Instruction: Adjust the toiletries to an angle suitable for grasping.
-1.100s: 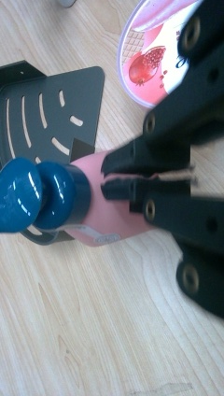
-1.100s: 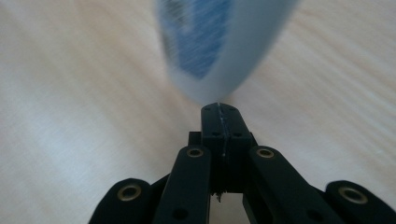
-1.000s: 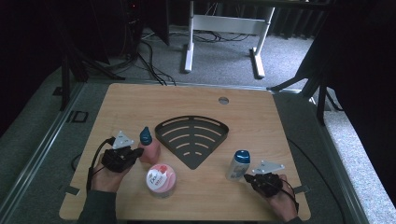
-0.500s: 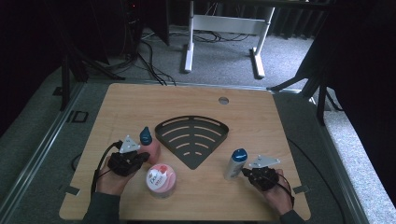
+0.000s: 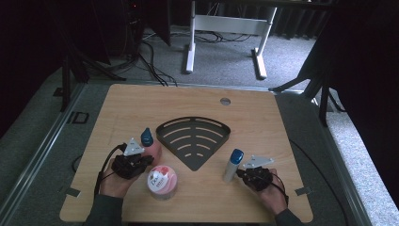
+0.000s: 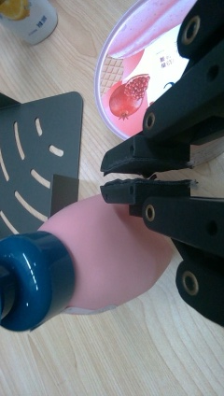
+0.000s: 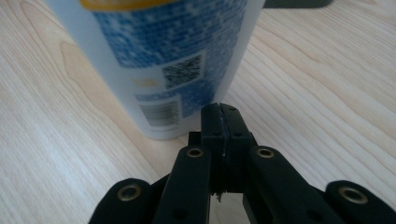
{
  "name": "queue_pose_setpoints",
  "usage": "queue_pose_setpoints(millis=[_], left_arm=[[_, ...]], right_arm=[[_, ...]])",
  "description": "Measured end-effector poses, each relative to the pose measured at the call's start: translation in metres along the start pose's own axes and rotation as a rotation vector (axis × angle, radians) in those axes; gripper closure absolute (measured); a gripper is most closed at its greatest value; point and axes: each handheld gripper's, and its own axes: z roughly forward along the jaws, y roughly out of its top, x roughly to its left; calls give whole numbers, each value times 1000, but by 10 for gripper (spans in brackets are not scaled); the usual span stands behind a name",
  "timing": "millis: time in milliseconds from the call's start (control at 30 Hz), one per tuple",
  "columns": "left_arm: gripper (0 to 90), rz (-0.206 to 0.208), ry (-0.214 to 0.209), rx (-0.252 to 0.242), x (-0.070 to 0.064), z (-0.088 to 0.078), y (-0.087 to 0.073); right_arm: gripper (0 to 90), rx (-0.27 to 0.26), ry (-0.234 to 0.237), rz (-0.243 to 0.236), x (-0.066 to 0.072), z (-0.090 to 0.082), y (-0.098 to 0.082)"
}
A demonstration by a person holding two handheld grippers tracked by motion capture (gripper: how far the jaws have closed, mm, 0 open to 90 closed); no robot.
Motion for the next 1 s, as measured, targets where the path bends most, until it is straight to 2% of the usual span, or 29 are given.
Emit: queue_pose_setpoints(millis=[267, 500, 1000], left_arm=[[832, -7, -5, -3, 1, 0, -2], [823, -6, -14, 0, 0, 2, -3], [823, -6, -20, 0, -1, 4, -4]], right_arm=[[900, -6, 30, -29, 8, 10, 11], [900, -12, 70, -54, 26, 16, 18], [900, -31, 155, -126, 61, 37, 47]])
